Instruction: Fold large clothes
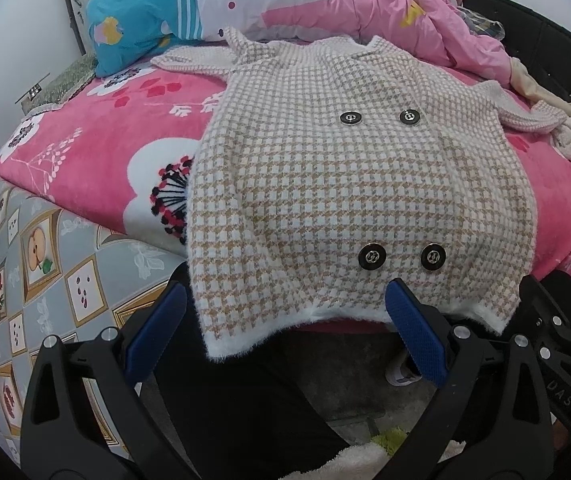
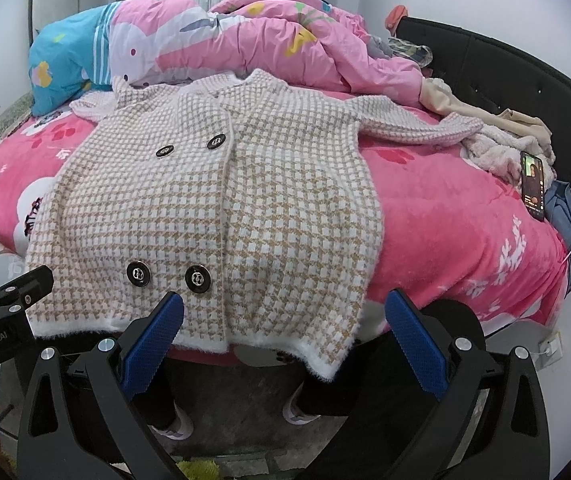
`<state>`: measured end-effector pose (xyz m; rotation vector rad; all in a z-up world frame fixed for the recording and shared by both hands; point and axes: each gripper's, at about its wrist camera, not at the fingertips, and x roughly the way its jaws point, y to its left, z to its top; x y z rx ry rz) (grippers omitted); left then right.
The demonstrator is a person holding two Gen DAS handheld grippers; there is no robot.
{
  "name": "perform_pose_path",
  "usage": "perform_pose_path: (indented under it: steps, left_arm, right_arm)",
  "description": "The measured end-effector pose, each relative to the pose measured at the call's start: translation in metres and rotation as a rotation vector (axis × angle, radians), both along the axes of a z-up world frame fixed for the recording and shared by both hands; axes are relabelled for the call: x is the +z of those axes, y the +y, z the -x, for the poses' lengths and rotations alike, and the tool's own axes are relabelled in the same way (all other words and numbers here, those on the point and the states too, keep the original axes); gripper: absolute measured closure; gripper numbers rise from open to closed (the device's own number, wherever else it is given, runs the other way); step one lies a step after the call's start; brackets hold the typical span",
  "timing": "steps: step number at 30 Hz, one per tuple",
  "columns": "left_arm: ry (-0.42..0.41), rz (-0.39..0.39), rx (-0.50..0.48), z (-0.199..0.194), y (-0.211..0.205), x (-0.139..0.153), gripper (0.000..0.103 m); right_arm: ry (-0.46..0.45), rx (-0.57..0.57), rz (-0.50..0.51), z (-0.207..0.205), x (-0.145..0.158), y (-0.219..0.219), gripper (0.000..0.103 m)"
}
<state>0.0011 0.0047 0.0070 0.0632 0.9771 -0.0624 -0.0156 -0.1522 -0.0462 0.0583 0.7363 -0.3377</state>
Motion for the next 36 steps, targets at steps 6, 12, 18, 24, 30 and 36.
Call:
perform_pose_path:
  steps: [6, 12, 18, 24, 30, 36]
  left_arm:
    - [0.002, 0.0, 0.005, -0.002, 0.002, 0.0, 0.007]
    - [0.0, -0.002, 0.004, -0.004, 0.003, 0.0, 0.007]
    - [0.007, -0.004, 0.012, -0.012, 0.005, -0.001, 0.007]
    - [0.016, -0.013, 0.014, -0.023, 0.003, -0.006, 0.007]
    - [0.027, -0.015, 0.028, -0.049, 0.005, -0.012, 0.007]
    - [0.018, -0.062, 0.045, -0.105, 0.007, -0.017, 0.007]
  right_arm:
    - [0.002, -0.002, 0.005, -0.002, 0.001, 0.0, 0.005]
    - [0.0, 0.001, 0.01, -0.006, 0.003, 0.0, 0.005]
    - [0.0, 0.004, 0.006, -0.011, 0.004, -0.001, 0.005]
    - [-0.002, 0.007, 0.006, -0.019, 0.004, -0.004, 0.005]
    - [0.007, -0.003, 0.016, -0.038, 0.007, -0.016, 0.005]
    - [-0.011, 0.06, 0.028, -0.087, 0.021, -0.024, 0.005]
